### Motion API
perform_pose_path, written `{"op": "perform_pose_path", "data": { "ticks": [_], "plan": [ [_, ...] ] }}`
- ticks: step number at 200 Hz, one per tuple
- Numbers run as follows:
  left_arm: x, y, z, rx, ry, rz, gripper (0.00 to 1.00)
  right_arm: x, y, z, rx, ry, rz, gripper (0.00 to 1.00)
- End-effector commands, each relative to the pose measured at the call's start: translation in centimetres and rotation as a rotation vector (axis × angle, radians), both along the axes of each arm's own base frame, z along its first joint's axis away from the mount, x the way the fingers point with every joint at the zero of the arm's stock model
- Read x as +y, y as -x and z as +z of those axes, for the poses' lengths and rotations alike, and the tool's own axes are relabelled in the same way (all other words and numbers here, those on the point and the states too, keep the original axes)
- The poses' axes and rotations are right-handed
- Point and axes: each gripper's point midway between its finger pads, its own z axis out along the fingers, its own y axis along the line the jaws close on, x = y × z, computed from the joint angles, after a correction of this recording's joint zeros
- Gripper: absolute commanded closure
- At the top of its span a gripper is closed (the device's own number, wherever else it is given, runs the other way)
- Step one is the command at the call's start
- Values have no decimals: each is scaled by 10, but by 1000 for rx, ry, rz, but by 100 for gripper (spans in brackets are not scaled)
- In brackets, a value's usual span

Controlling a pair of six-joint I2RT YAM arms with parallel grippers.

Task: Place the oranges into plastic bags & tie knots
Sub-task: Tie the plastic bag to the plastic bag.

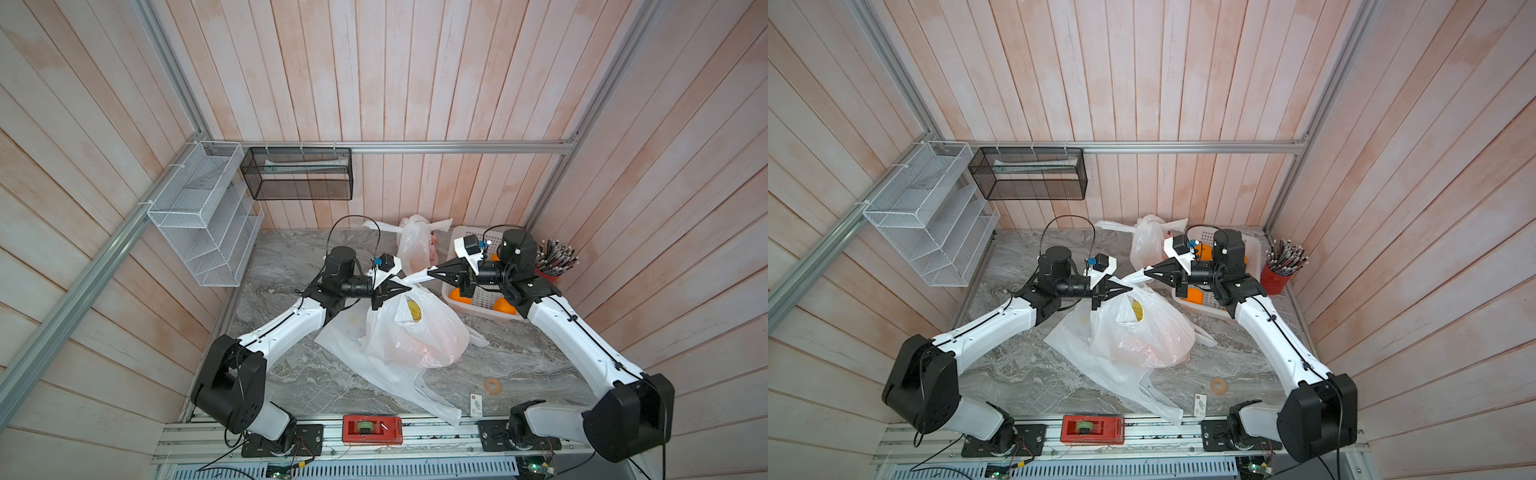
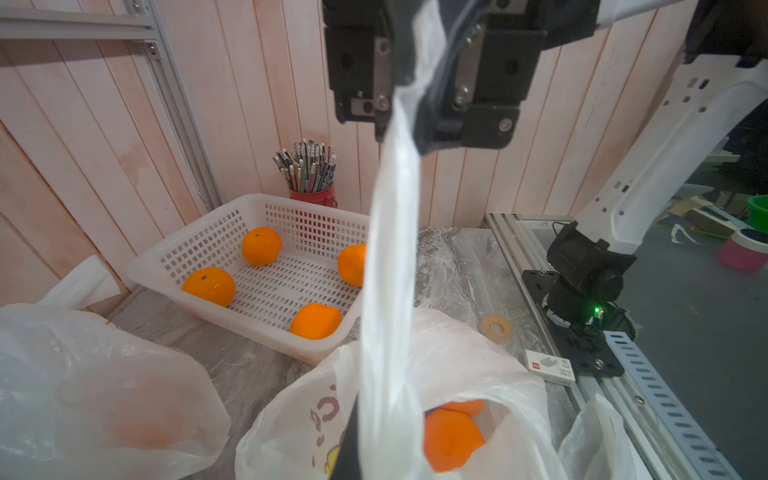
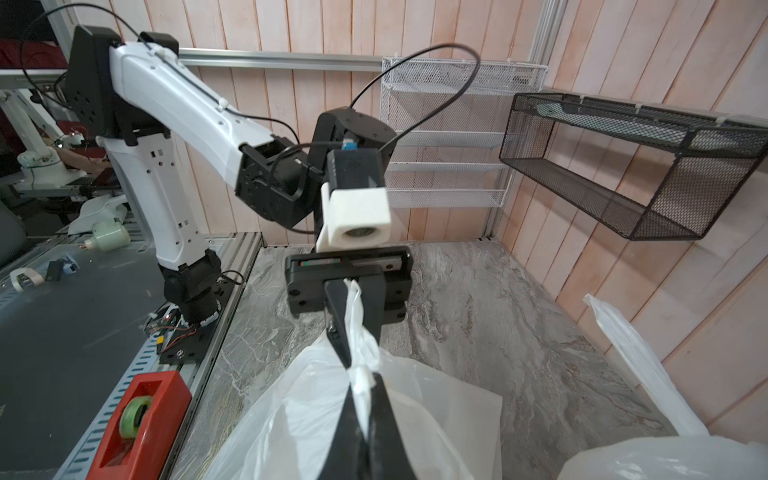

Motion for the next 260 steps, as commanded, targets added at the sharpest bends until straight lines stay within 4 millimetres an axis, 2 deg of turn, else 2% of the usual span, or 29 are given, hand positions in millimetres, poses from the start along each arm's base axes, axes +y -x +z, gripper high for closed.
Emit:
{"op": "perform_pose_path", "data": {
  "ticks": [1,30,49,52,63,72,96,104,114,132,149,172,193,221,260],
  "plan": [
    [13,-20,-6,2,-18,142,100,-5,26,-1,-81,-11,61,100],
    [17,-29,-1,-42,-9,210,100,10,52,-40,10,42,99,100],
    [19,-27,1,-88,-1,209,100,15,60,-36,27,39,123,100],
    [19,-26,2,-96,0,205,100,15,59,-32,18,39,115,95],
    [18,-22,2,-113,2,186,100,13,50,-17,-16,43,70,89],
    [17,-19,3,-123,0,164,100,8,41,2,-57,33,30,76],
    [16,-17,3,-137,-6,149,100,-17,6,47,-84,-40,-99,67],
    [15,-16,4,-148,-8,141,100,-25,-7,56,-80,-63,-140,62],
    [14,-13,2,-170,-12,122,100,-35,-29,64,-68,-89,-217,61],
    [13,-10,1,-197,-11,106,100,-36,-60,63,-15,-73,-255,59],
    [13,-8,2,-218,-14,91,100,-29,-80,49,55,-41,-248,53],
    [12,-4,3,-253,-12,67,100,-19,-95,31,87,-15,-234,41],
    [11,-1,2,-289,-19,37,100,0,-82,19,89,13,-134,32],
    [10,-2,-1,-312,-47,27,100,24,-46,4,59,40,0,18],
    [12,-2,0,-386,-86,29,100,39,-18,-25,121,85,65,14]
  ]
}}
